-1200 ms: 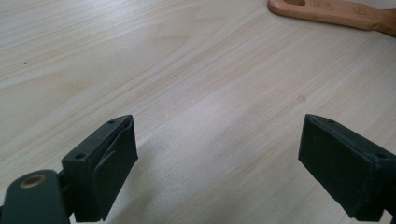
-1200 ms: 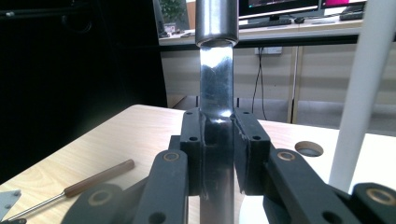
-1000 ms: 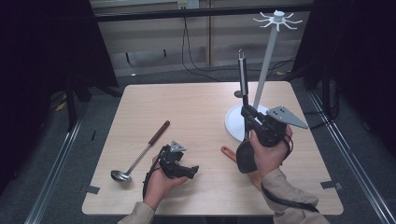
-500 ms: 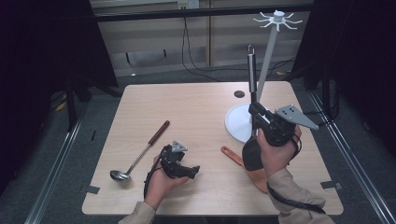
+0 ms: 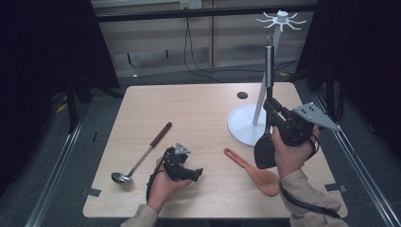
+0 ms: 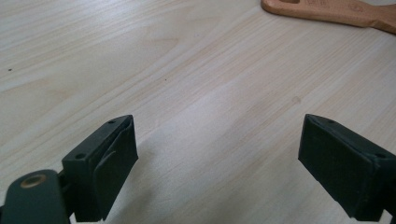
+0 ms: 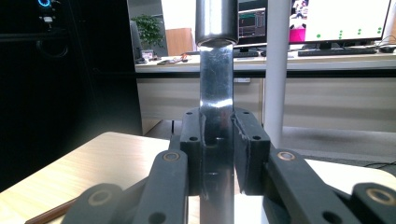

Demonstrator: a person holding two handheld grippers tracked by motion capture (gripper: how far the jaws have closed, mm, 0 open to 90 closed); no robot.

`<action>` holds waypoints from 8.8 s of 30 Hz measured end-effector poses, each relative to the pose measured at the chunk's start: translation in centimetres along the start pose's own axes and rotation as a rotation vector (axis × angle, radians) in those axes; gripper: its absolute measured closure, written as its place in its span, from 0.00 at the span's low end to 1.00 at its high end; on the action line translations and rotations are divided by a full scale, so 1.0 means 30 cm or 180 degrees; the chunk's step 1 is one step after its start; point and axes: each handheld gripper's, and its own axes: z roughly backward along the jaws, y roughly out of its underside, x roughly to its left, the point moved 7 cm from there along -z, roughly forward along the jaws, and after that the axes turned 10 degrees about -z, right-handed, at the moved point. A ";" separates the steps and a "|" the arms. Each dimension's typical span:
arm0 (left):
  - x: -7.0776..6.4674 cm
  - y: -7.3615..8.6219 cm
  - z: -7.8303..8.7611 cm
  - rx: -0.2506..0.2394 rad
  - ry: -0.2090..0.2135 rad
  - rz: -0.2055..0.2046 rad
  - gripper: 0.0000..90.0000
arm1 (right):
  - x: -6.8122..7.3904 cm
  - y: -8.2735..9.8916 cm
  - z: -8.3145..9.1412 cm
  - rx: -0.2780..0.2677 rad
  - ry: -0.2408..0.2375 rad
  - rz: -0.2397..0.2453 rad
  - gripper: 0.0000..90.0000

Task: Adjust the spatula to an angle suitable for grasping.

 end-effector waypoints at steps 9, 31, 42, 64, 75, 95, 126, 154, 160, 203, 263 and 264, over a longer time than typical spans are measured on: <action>-0.001 0.002 -0.001 0.0033 0.0006 -0.0028 0.13 | -0.018 -0.011 0.023 -0.0103 0.0058 -0.0042 0.84; 0.005 0.006 -0.006 0.0018 0.0019 0.0014 0.13 | -0.063 -0.039 -0.041 -0.0148 0.0331 0.0059 0.84; 0.010 0.012 -0.009 0.0031 0.0015 0.0021 0.13 | -0.080 -0.011 -0.098 -0.0200 0.0326 0.0140 0.84; 0.023 0.026 -0.023 0.0053 0.0063 0.0105 0.13 | -0.104 0.006 -0.211 -0.0323 0.0247 0.0160 0.84; 0.024 0.026 -0.025 0.0033 0.0015 0.0110 0.13 | -0.100 0.000 -0.220 -0.0395 0.0233 0.0216 0.81; 0.023 0.025 -0.026 0.0043 0.0016 0.0087 0.13 | -0.073 -0.164 -0.168 -0.0893 0.0033 0.0178 0.90; 0.022 0.006 -0.013 -0.0077 0.0029 0.0112 0.13 | -0.117 -0.421 -0.183 -0.1204 0.0125 0.0093 1.00; 0.034 0.011 -0.007 -0.0038 -0.0008 0.0114 0.13 | -0.088 -0.475 -0.196 -0.1220 0.0065 0.0189 1.00; 0.036 0.012 -0.007 -0.0034 -0.0023 0.0123 0.13 | -0.069 -0.471 -0.202 -0.1203 0.0030 0.0232 1.00; 0.039 -0.003 0.004 -0.0080 -0.0060 0.0083 0.13 | -0.037 -0.421 -0.172 -0.1069 -0.0176 0.0226 0.83; 0.052 -0.020 0.012 -0.0187 -0.0136 0.0085 0.13 | -0.040 0.187 -0.108 0.0195 -0.0556 0.0302 0.05; 0.054 -0.021 0.013 -0.0186 -0.0142 0.0085 0.13 | -0.040 0.193 -0.107 0.0203 -0.0553 0.0318 0.05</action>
